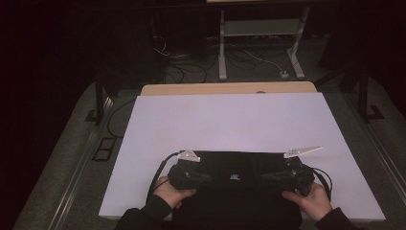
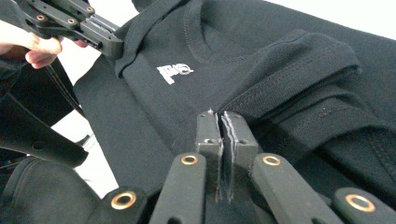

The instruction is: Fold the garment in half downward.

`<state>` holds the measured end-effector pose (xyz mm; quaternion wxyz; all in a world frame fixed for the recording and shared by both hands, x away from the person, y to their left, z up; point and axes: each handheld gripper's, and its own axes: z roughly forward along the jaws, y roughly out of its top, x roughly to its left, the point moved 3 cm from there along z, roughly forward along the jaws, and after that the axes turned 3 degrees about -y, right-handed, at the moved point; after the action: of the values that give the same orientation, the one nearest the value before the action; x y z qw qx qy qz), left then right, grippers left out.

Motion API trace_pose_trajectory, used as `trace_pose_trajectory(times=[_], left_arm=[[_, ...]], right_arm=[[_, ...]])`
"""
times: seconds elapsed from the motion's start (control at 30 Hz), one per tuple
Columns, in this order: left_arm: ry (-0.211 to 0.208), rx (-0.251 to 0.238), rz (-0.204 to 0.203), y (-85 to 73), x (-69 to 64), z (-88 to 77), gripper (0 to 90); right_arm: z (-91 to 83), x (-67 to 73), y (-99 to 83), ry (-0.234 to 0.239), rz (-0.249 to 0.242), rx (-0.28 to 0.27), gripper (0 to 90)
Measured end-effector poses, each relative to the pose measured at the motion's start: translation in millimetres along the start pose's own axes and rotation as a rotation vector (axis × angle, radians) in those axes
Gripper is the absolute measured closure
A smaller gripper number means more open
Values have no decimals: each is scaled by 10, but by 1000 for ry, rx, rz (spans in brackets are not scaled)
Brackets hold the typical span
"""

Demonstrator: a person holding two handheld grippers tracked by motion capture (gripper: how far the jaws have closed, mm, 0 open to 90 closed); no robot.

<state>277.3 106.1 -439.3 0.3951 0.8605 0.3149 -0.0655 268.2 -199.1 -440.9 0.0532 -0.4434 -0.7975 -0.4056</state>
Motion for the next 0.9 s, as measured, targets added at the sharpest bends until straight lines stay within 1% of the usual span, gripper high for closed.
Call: trace_pose_trajectory(times=[0.2,0.27,0.5,0.57,0.77,0.9], left_arm=[[-2,7,3,-37,-36,1,834],[-2,1,-5,-48,-46,1,834],[-8,11,-19,-101,-81,11,831],[-13,26,-14,-120,-90,15,831],[-20,47,-13,-151,-135,21,829],[-29,50,-11,-169,-162,23,826]], right_arm=[[0,21,-43,2,1,9,848],[-2,27,-55,2,4,10,848],[-1,62,-101,10,2,25,848],[-1,73,-117,9,-2,31,848],[0,105,-150,13,-5,51,848],[-6,122,-172,20,-3,60,848]])
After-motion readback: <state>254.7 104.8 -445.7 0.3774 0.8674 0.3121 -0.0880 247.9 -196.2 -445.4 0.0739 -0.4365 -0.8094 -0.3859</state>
